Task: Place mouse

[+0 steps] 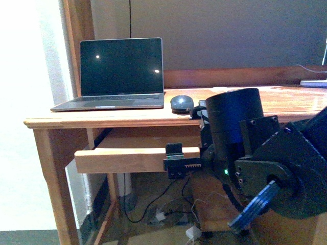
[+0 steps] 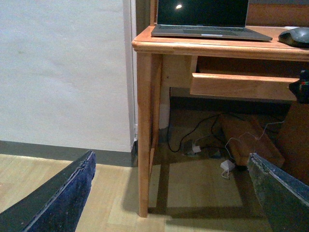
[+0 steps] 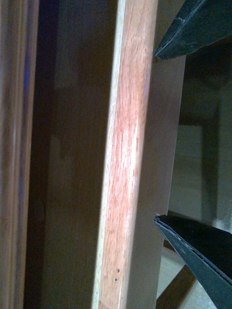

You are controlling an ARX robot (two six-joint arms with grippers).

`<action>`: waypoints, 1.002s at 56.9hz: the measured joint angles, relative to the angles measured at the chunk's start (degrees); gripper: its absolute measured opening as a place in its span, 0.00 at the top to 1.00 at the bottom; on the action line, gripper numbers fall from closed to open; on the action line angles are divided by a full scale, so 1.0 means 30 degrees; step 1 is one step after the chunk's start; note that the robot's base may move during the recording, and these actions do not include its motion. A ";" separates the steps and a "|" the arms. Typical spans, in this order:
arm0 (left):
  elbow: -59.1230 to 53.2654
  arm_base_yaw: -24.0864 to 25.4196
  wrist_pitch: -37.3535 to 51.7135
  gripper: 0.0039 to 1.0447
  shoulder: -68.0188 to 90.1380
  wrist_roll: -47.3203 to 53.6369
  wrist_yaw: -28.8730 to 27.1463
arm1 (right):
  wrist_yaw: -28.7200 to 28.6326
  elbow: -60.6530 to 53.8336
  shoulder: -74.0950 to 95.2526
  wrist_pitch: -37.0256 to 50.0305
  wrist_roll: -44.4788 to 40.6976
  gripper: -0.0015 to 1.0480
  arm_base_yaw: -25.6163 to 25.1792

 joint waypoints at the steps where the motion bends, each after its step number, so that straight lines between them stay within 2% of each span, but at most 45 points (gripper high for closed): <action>1: 0.0000 0.0000 0.0000 0.07 0.0000 0.0000 0.0000 | 0.0044 0.0321 0.0197 -0.0095 -0.0022 0.07 0.0051; 15: 0.0000 0.0000 0.0000 0.07 0.0000 0.0000 0.0000 | 0.1195 0.4867 0.2732 -0.2011 0.0197 0.07 0.0729; 23: 0.0000 0.0000 0.0000 0.07 0.0000 0.0000 0.0000 | 0.1843 0.5894 0.3293 -0.2674 0.0670 0.07 0.1013; 31: 0.0000 0.0000 0.0000 0.07 0.0000 0.0000 0.0000 | 0.1639 0.5960 0.3351 -0.2645 0.0940 0.07 0.1093; 42: 0.0000 0.0000 0.0000 0.07 0.0000 0.0000 0.0000 | 0.0532 0.4459 0.2550 -0.1814 0.1056 0.07 0.0889; 57: 0.0000 0.0000 0.0000 0.07 0.0000 0.0000 0.0000 | -0.1829 -0.1282 -0.2645 0.0233 0.1676 0.07 0.0058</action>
